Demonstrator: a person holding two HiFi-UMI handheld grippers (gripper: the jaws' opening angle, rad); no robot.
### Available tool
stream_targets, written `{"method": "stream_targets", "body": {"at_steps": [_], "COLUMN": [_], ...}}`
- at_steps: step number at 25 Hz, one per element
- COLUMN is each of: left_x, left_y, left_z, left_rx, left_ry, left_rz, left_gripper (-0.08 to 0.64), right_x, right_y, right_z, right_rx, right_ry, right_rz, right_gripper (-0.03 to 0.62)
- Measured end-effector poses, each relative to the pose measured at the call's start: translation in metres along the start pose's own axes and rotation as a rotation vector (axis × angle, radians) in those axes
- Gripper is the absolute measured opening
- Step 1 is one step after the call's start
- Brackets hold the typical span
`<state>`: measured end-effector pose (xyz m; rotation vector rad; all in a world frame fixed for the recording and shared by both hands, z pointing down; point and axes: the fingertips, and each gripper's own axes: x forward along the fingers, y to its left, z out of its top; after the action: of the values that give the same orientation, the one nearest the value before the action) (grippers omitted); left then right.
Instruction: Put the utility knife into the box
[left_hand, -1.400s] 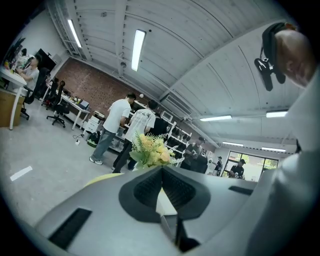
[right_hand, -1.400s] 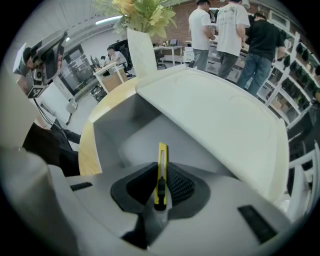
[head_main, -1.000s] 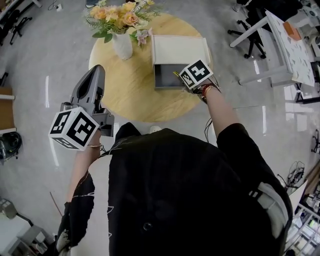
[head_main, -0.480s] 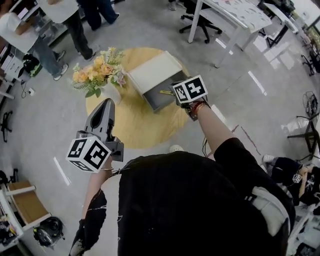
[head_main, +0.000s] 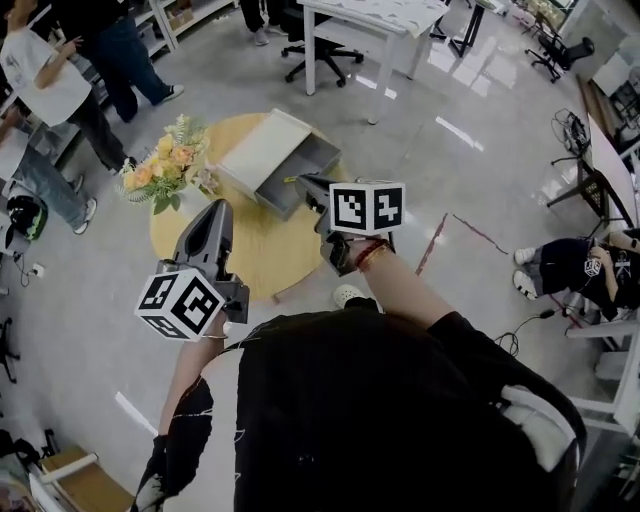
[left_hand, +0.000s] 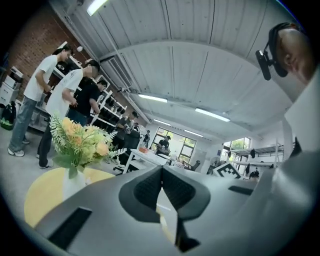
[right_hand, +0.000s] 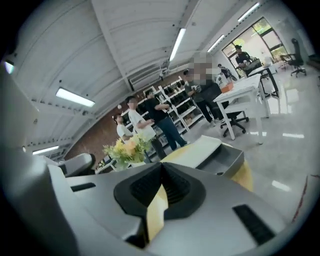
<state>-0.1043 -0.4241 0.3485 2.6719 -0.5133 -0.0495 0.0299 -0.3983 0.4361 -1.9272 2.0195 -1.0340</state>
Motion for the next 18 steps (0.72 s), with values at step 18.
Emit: {"method": "stream_targets", "body": {"at_steps": [18], "left_x": [0.009], "left_y": [-0.051], "left_z": [-0.008], "left_rx": [0.017], "left_ry": [-0.009], "left_rz": [-0.089], "left_gripper": [0.011], "right_x": [-0.088], "right_y": [0.042], "right_z": [0.058], "right_rx": [-0.315], "right_ry": [-0.295], "right_rz": [-0.075], "right_gripper": [0.005]}}
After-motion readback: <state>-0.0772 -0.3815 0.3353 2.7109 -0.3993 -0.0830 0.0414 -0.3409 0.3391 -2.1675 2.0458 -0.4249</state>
